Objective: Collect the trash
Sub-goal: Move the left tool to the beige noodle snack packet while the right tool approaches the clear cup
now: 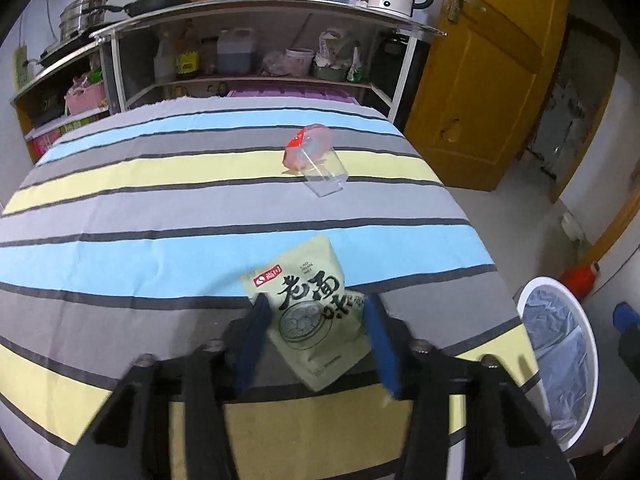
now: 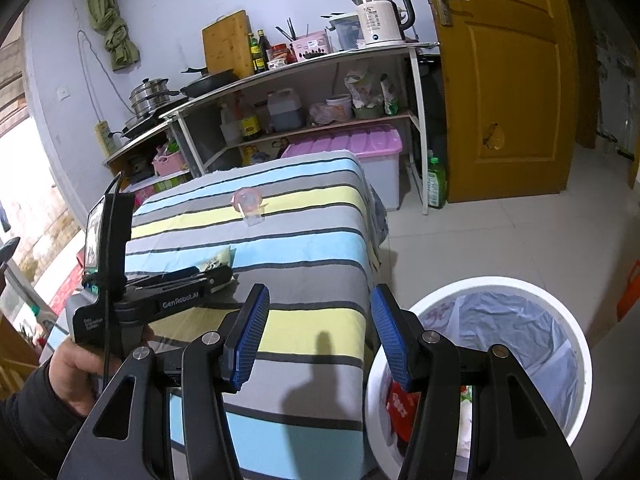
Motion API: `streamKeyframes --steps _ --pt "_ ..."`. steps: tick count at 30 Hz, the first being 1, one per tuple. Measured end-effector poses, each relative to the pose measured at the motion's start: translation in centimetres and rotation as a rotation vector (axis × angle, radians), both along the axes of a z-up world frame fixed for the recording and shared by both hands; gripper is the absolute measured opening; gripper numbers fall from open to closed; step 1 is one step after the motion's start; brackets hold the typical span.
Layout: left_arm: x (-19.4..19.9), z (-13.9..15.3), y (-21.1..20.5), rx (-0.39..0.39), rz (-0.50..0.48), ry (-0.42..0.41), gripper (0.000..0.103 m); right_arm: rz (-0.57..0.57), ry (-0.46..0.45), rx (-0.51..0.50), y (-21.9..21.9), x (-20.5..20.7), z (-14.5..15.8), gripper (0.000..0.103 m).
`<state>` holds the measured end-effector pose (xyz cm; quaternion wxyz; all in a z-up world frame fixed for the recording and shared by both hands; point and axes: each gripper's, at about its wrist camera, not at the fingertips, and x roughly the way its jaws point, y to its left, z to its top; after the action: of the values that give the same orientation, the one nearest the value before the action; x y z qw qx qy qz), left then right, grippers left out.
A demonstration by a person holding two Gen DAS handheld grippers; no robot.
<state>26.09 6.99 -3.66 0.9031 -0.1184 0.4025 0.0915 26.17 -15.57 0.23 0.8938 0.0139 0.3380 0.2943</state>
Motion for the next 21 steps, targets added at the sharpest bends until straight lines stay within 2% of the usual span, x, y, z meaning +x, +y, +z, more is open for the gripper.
streamKeyframes --steps 2,7,11,18,21 --pt "-0.2 0.1 0.1 -0.011 -0.025 -0.005 0.025 0.003 -0.002 -0.002 0.2 0.0 0.1 0.054" --pt "-0.9 0.2 0.2 -0.021 -0.061 -0.014 0.011 0.015 -0.008 -0.014 1.0 0.0 0.3 0.054" --pt "-1.4 0.4 0.8 -0.028 -0.074 -0.024 0.005 0.021 -0.009 -0.02 1.6 0.1 0.4 0.054" --pt "-2.7 0.6 3.3 -0.019 -0.051 -0.032 0.004 0.05 -0.008 -0.035 3.4 0.5 0.4 0.054" --pt "-3.3 0.9 4.2 -0.06 -0.067 -0.061 0.004 0.067 -0.015 -0.051 4.4 0.7 0.2 0.054"
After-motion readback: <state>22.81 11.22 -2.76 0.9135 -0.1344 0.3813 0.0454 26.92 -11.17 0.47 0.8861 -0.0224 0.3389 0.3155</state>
